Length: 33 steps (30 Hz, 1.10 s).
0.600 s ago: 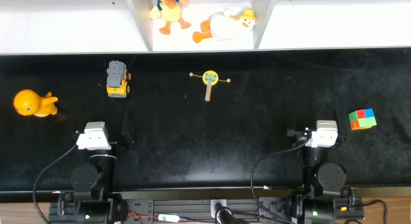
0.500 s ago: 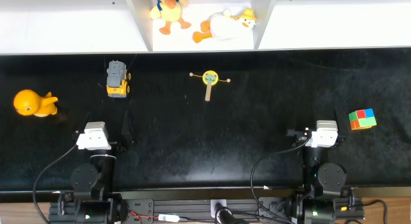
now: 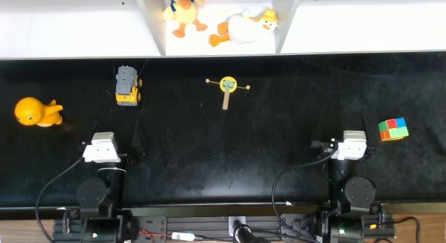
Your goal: Store Toys
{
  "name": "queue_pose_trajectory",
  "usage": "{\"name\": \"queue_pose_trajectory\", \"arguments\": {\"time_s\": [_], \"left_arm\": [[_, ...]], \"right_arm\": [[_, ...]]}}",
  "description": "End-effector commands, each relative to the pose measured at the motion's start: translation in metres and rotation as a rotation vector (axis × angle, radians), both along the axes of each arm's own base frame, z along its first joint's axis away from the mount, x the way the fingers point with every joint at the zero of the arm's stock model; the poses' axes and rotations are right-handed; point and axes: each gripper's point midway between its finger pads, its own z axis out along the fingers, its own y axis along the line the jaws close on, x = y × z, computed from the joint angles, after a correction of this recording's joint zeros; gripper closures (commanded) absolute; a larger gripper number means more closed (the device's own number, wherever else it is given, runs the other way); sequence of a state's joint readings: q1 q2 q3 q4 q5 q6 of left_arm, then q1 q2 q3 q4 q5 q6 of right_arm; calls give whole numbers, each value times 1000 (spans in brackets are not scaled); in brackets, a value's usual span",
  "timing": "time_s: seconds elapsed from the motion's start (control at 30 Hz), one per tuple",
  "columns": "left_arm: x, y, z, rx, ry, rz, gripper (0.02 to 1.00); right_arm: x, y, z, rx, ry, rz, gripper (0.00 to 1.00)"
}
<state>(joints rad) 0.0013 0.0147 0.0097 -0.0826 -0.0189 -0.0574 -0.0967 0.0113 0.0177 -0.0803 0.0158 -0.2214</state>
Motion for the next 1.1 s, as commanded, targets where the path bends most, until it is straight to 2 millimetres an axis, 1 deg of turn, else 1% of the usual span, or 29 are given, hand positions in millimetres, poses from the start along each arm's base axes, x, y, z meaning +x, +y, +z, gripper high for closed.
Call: {"name": "queue_pose_trajectory", "arguments": {"time_s": [0.03, 0.13, 0.23, 0.33, 0.47, 0.53, 0.57, 0.67, 0.77, 0.83, 0.97, 1.1], "left_arm": [[0, -2, 2, -18, -11, -7, 20], [-1, 8, 3, -12, -5, 50, 20], [-3, 1, 11, -26, 68, 8, 23], [-5, 8, 19, -14, 220, 38, 23], [-6, 21, 28, 97, 467, 45, 27], [1, 25, 34, 149, 534, 7, 25], [8, 26, 38, 167, 551, -23, 25], [25, 36, 44, 155, 575, -80, 25], [35, 57, 48, 112, 594, -100, 27], [37, 77, 55, 94, 590, -99, 25], [31, 120, 67, 80, 583, -63, 27], [23, 164, 71, 129, 603, -10, 25]], "right_arm": [[0, -2, -4, -3, 3, -10, 5], [0, -2, -4, -3, 3, -10, 5], [0, -2, -4, -3, 3, -10, 7], [0, -2, -4, -3, 3, -10, 5], [0, -2, -4, -3, 3, -10, 5], [0, -2, -4, -3, 3, -10, 5], [0, -2, -4, -3, 3, -10, 5], [0, -2, -4, -3, 3, -10, 7], [0, -2, -4, -3, 3, -10, 5], [0, -2, -4, -3, 3, -10, 7], [0, -2, -4, -3, 3, -10, 5], [0, -2, -4, -3, 3, -10, 5]]}}
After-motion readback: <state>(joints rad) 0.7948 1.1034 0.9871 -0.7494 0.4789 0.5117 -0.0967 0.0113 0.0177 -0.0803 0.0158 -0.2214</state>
